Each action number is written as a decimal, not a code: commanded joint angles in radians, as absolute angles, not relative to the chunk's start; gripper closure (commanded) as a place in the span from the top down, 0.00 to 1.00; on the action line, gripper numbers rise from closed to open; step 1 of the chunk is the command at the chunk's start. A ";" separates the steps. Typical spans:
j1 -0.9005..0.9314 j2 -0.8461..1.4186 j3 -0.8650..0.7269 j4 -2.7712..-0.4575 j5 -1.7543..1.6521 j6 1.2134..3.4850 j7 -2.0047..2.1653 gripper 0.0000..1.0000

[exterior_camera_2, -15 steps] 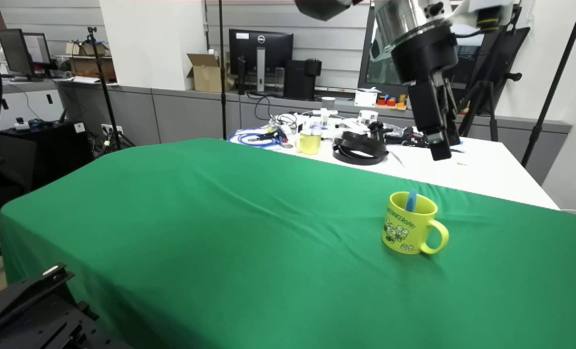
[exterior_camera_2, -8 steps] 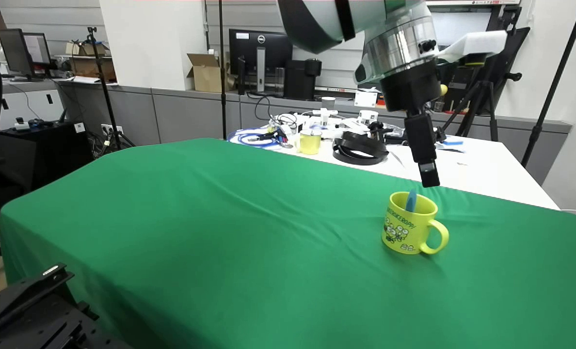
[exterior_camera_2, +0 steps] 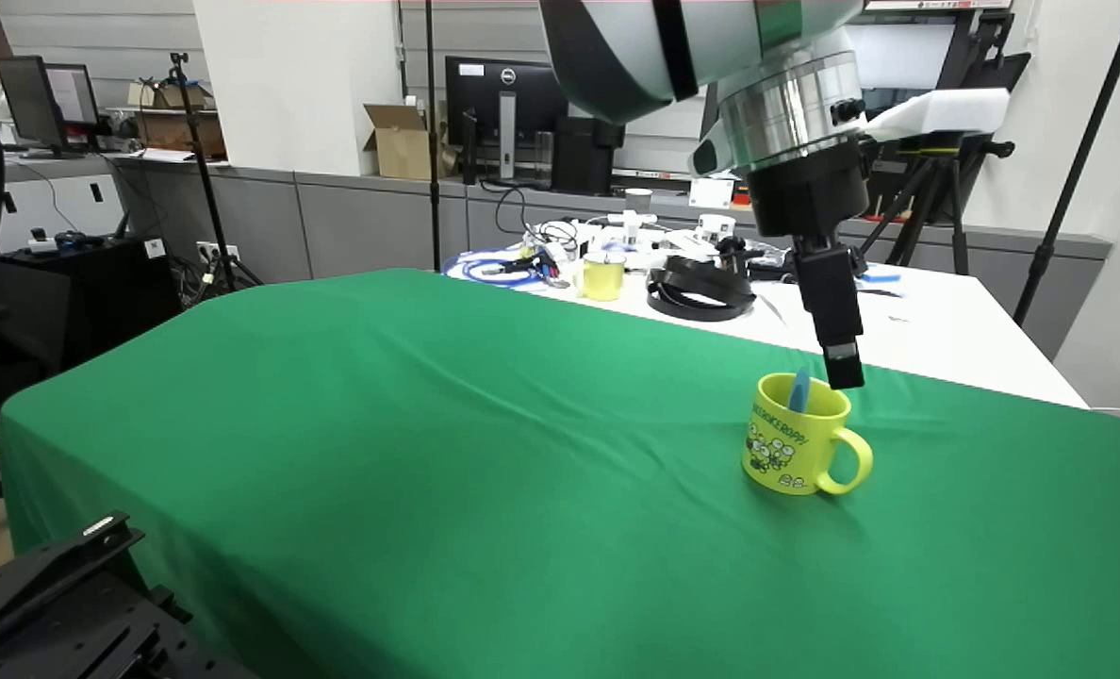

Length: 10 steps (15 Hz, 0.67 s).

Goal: Remove the blue scissors from the yellow mug

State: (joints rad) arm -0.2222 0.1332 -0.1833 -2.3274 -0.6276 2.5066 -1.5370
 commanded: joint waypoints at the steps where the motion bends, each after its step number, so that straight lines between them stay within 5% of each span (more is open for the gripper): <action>1: -0.229 0.128 -0.189 -2.344 -0.612 2.528 -1.569 1.00; 10: -0.228 0.135 -0.188 -2.355 -0.608 2.526 -1.583 1.00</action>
